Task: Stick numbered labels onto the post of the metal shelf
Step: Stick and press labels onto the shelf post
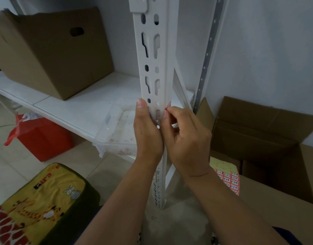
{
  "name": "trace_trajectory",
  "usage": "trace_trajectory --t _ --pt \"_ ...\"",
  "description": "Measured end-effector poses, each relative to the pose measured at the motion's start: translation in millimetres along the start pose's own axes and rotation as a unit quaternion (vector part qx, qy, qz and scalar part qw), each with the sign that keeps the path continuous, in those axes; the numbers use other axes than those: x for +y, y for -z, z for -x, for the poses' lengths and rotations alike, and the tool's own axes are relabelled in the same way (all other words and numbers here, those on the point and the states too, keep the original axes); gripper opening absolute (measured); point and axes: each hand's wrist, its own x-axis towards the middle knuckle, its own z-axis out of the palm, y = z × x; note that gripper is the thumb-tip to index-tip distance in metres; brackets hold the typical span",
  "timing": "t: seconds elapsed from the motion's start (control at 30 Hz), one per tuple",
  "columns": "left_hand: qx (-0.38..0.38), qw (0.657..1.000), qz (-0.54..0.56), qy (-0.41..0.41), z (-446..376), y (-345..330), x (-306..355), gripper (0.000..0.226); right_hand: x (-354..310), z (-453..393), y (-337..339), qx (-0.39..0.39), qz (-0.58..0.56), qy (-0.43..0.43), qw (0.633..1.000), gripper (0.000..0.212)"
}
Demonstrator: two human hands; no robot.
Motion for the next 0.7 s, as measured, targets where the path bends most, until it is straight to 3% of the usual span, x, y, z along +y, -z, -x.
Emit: trace_trajectory --t 0.37,0.7 --pt "0.008 0.999 -0.034 -0.002 0 1 0 0.049 2 -3 -7 -0.03 0.009 -0.034 0.999 0.025" --pt "0.017 0.999 -0.038 0.006 -2 1 -3 0.043 5 -1 -13 -0.068 -0.102 -0.093 0.988 0.022"
